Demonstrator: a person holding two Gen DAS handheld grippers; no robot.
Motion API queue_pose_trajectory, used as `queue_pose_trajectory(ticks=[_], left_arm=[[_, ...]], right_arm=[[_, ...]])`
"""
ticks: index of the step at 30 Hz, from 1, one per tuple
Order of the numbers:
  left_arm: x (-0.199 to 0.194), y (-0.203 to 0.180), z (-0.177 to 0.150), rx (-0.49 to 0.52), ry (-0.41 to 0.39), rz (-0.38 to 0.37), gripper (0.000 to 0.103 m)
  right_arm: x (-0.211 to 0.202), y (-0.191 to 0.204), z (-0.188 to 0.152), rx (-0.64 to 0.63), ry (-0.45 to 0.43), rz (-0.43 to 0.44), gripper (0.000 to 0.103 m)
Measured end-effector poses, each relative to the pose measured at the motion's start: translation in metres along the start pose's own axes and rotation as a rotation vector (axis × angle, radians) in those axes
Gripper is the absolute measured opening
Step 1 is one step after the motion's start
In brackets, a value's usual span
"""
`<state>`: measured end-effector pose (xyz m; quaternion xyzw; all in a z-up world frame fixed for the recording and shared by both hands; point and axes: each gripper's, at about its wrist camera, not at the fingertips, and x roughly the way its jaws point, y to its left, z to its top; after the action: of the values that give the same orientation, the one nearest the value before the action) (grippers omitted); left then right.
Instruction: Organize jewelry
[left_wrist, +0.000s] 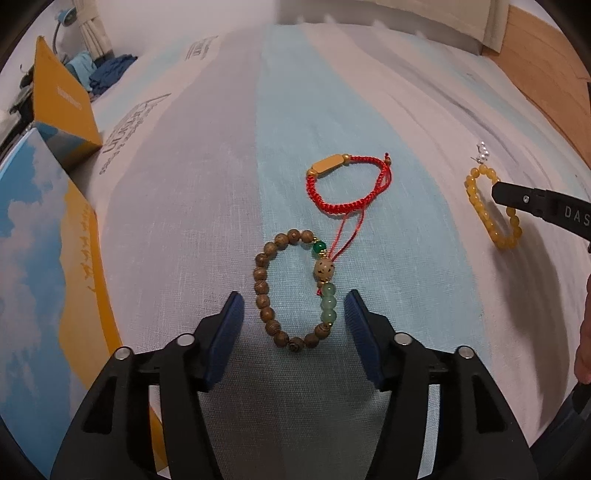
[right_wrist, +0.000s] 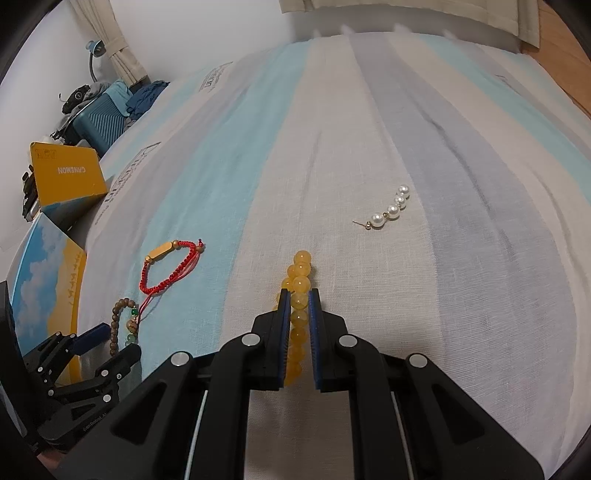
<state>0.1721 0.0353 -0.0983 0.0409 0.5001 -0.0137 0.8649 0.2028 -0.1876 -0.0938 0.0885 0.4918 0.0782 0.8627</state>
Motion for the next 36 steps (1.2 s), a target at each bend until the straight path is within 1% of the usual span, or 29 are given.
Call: queue_pose_trajectory(ticks=[1, 2, 4, 6, 8, 9, 10, 11, 13, 16, 24, 31, 36], left_arm=[[-0.002, 0.0, 0.0, 0.0, -0.005, 0.004, 0.07], [-0.003, 0.001, -0.001, 0.002, -0.01, 0.014, 0.074], [0.0, -0.001, -0.002, 0.016, 0.002, 0.026, 0.074], [0.0, 0.0, -0.002, 0.011, 0.004, 0.021, 0.071], [0.001, 0.003, -0.001, -0.005, 0.014, -0.003, 0.046], [0.002, 0.004, -0.001, -0.01, 0.02, -0.016, 0.042], [0.002, 0.004, -0.001, -0.01, 0.023, -0.026, 0.03], [0.002, 0.004, -0.001, -0.012, 0.028, -0.036, 0.021], [0.001, 0.005, 0.0, -0.017, 0.033, -0.055, 0.017], [-0.005, 0.006, 0.002, -0.021, 0.03, -0.07, 0.016], [-0.024, 0.004, 0.011, -0.033, 0.009, -0.051, 0.016], [-0.042, 0.007, 0.015, -0.043, -0.009, -0.045, 0.016], [-0.054, 0.01, 0.016, -0.047, -0.015, -0.04, 0.016]], right_arm=[[0.0, 0.0, 0.0, 0.0, 0.0, 0.0, 0.009], [0.0, 0.0, 0.0, 0.0, 0.0, -0.001, 0.009], [0.001, 0.0, -0.001, 0.002, 0.002, -0.001, 0.009], [0.002, 0.001, -0.001, 0.003, 0.002, -0.001, 0.009], [0.002, 0.001, -0.001, 0.002, 0.002, -0.001, 0.009], [0.002, 0.001, -0.001, 0.002, 0.002, 0.0, 0.009], [0.002, 0.002, -0.002, 0.001, 0.003, 0.0, 0.009], [0.002, 0.002, -0.002, 0.001, 0.003, 0.0, 0.009], [0.002, 0.002, -0.001, -0.002, 0.002, 0.001, 0.009], [-0.003, 0.003, -0.001, -0.003, -0.011, 0.007, 0.009], [-0.026, 0.009, 0.0, 0.001, -0.041, 0.031, 0.009], [-0.04, 0.012, -0.001, 0.027, -0.03, 0.042, 0.009], [-0.051, 0.021, 0.0, 0.017, -0.034, 0.034, 0.009]])
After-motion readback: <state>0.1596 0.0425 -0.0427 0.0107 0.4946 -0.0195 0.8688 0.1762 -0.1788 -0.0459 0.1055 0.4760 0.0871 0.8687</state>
